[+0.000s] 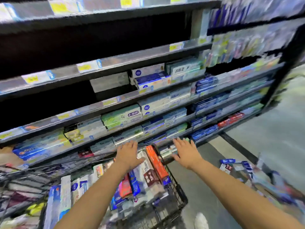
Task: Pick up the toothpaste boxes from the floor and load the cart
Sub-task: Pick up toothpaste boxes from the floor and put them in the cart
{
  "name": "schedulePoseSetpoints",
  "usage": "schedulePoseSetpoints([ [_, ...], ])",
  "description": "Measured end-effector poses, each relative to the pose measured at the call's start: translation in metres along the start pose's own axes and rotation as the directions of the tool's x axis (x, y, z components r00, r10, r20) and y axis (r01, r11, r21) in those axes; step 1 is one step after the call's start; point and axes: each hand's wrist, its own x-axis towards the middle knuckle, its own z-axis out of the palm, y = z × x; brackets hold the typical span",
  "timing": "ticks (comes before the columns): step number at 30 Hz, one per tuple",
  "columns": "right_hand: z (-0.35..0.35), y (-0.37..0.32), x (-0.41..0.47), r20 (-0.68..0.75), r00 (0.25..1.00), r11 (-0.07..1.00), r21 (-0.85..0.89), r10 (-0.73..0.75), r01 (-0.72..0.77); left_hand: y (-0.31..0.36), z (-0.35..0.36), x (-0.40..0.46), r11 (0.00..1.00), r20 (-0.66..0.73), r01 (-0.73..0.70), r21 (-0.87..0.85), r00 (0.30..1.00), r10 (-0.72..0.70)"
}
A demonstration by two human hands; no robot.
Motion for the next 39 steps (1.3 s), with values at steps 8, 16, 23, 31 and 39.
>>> schedulePoseSetpoints([
  [8,0.021,0.145,-0.100,0.015,0.939,0.937,0.061,0.342,-0.343,0.144,-0.009,0.033,0.937,0.068,-0.349,-0.001,0.935,0.348],
  [16,0.059,0.305,-0.232,0.162,0.747,0.741,0.110,0.645,-0.663,0.331,0.010,0.067,0.857,0.147,-0.509,-0.079,0.845,0.515],
  [23,0.105,0.417,-0.323,0.304,0.527,0.499,0.170,0.794,-0.850,0.482,0.059,0.072,0.805,0.314,-0.590,-0.066,0.753,0.578],
  [31,0.162,0.485,-0.328,0.468,0.360,0.308,0.187,0.807,-0.933,0.589,0.120,0.116,0.798,0.509,-0.591,-0.121,0.653,0.561],
  [39,0.223,0.559,-0.266,0.651,0.252,0.091,0.271,0.716,-0.958,0.689,0.184,0.213,0.797,0.648,-0.598,-0.089,0.572,0.502],
])
